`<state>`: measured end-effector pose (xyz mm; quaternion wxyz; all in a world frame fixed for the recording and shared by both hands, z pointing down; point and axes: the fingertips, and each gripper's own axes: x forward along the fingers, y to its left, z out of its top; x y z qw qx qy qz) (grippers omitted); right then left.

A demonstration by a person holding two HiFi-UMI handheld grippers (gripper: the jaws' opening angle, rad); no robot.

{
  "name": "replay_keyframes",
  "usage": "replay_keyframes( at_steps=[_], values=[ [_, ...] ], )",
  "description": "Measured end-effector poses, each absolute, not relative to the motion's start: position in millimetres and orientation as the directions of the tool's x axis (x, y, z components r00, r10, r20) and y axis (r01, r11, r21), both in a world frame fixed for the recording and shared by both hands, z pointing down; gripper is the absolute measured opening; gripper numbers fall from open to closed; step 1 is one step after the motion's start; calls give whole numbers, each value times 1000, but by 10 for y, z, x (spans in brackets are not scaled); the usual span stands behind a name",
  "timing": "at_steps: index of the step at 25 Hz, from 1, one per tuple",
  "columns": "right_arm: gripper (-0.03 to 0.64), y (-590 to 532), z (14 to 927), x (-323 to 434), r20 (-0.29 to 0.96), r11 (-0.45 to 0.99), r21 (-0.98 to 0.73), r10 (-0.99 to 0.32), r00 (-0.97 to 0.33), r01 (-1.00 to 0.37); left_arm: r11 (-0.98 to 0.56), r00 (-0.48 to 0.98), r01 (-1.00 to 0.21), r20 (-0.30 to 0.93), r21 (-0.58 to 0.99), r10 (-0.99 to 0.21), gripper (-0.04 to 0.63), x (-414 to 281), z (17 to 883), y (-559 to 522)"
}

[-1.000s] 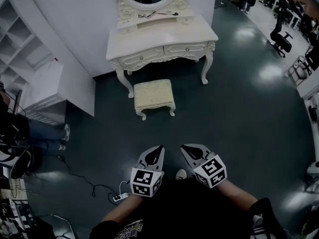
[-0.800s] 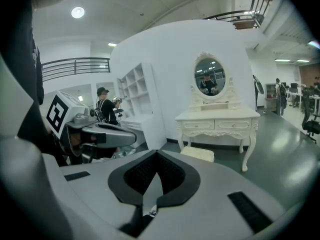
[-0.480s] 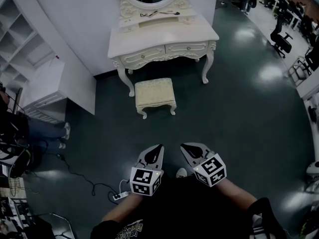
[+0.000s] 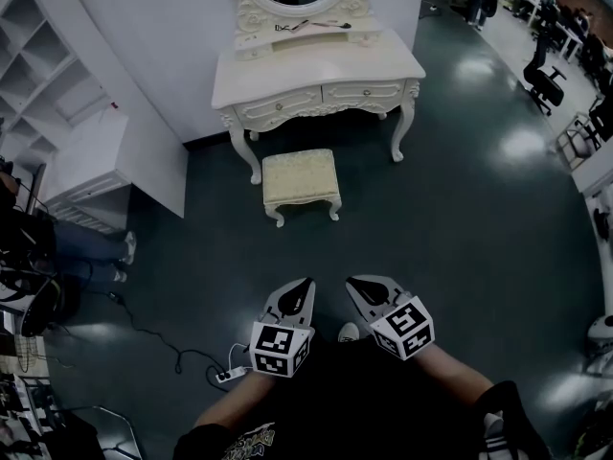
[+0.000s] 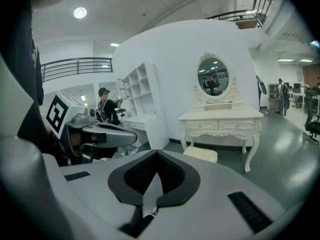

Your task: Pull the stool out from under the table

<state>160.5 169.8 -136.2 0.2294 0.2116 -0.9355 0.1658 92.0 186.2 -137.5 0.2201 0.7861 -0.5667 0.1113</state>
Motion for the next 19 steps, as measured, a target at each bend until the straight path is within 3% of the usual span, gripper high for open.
replay_keyframes(
  at_steps=[19],
  values=[
    [28, 1648, -1362, 1730, 500, 850, -214, -329, -801, -482, -289, 354, -934, 424, 211, -833, 8, 1065, -1406, 1777]
  ],
)
